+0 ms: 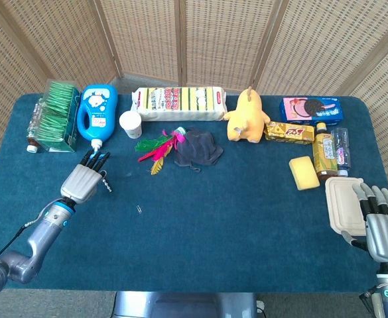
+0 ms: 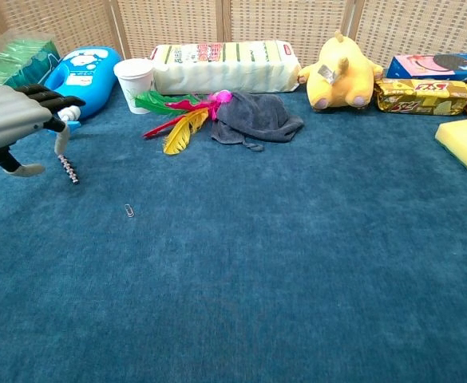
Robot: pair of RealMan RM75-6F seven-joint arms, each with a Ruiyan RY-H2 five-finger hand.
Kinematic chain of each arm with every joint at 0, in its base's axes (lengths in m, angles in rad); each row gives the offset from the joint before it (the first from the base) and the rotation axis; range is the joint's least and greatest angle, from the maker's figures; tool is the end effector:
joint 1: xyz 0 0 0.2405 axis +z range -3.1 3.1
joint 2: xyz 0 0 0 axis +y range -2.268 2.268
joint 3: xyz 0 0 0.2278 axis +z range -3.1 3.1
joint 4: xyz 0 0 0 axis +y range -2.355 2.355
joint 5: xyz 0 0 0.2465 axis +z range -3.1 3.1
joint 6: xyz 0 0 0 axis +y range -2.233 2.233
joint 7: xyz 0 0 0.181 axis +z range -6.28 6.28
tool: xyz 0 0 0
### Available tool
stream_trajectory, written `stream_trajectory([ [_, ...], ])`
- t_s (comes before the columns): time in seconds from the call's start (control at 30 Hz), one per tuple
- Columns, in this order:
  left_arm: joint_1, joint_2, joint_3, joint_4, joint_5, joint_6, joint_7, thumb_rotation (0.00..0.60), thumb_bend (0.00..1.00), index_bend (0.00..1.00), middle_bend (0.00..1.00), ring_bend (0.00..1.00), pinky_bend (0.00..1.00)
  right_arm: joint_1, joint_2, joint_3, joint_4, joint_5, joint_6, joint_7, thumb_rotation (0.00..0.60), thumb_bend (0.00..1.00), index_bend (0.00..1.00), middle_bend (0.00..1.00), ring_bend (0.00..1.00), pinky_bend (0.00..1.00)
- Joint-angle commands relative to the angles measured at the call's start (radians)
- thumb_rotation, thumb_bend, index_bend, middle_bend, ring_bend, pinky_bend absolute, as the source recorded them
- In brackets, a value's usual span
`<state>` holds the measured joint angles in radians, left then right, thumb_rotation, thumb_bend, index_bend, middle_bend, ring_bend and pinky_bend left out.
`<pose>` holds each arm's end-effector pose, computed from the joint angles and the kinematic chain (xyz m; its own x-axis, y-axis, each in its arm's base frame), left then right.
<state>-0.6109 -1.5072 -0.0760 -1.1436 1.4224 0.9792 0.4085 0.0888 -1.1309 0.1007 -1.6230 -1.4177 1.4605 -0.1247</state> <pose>-0.2374 0.3756 -0.0288 0.8240 0.0585 0.5635 0.5342 -0.4117 -0.7384 -0.3047 -0.2317 0.1186 0.4750 0.0155 0.8798 -0.8785 0.0667 0.4731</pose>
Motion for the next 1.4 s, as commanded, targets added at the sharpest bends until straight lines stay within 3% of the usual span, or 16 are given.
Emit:
stream_trajectory([
  [0.03,-0.004,-0.008,0.001,-0.001,0.001,0.006,0.011,0.600,0.58,0.44,0.00,0.00,0.00,0.000,0.003,-0.001,-0.002,0.001,-0.004,0.005,0.600,0.00,0.00,0.00,0.00,0.00],
  [1.4,-0.072,-0.098,-0.002,-0.016,-0.142,-0.078,0.273,0.600,0.58,0.44,0.00,0.00,0.00,0.001,0.021,-0.004,-0.017,0.006,-0.018,0.036,0.600,0.00,0.00,0.00,0.00,0.00],
])
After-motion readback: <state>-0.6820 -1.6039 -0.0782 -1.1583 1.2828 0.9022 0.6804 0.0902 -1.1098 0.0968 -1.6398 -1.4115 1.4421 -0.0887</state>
